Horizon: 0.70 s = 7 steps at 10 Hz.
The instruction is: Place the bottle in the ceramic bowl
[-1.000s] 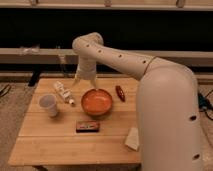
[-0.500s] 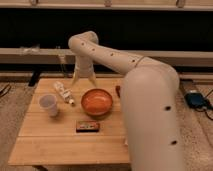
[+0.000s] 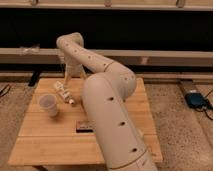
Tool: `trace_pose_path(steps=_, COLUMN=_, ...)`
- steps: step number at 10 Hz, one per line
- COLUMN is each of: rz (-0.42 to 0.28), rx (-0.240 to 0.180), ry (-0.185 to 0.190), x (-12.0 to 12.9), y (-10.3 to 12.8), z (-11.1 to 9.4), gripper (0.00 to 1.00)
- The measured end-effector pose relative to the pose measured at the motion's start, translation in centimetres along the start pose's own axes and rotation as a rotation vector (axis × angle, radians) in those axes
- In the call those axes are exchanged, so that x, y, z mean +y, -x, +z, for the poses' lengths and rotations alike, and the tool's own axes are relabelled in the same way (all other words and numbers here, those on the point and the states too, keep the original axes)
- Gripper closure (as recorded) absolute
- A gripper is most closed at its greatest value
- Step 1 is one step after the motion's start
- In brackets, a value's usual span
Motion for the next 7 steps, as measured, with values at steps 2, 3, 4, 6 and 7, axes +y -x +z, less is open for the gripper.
trace_pose_path(steps=2, rz=-0.069, rx=-0.015, ry=0.018, x=-2.2, y=-1.1, z=1.8, gripper=0.2)
trace_pose_path(steps=3, rz=-0.088, rx=-0.02, ry=0.02, x=-2.9, y=-1.5, z=2.3, gripper=0.2)
trace_pose_path(steps=4, rz=-0.103, rx=-0.024, ry=0.021, x=-3.4, y=-1.9, z=2.8, gripper=0.2)
trace_pose_path(steps=6, rz=-0.157, rx=-0.027, ry=0.017, x=-5.3, y=-2.8, z=3.8, gripper=0.2)
trace_pose_path(steps=7, rz=-0.184, rx=-0.029, ry=0.012, x=-6.2, y=-3.1, z=4.4, gripper=0.2)
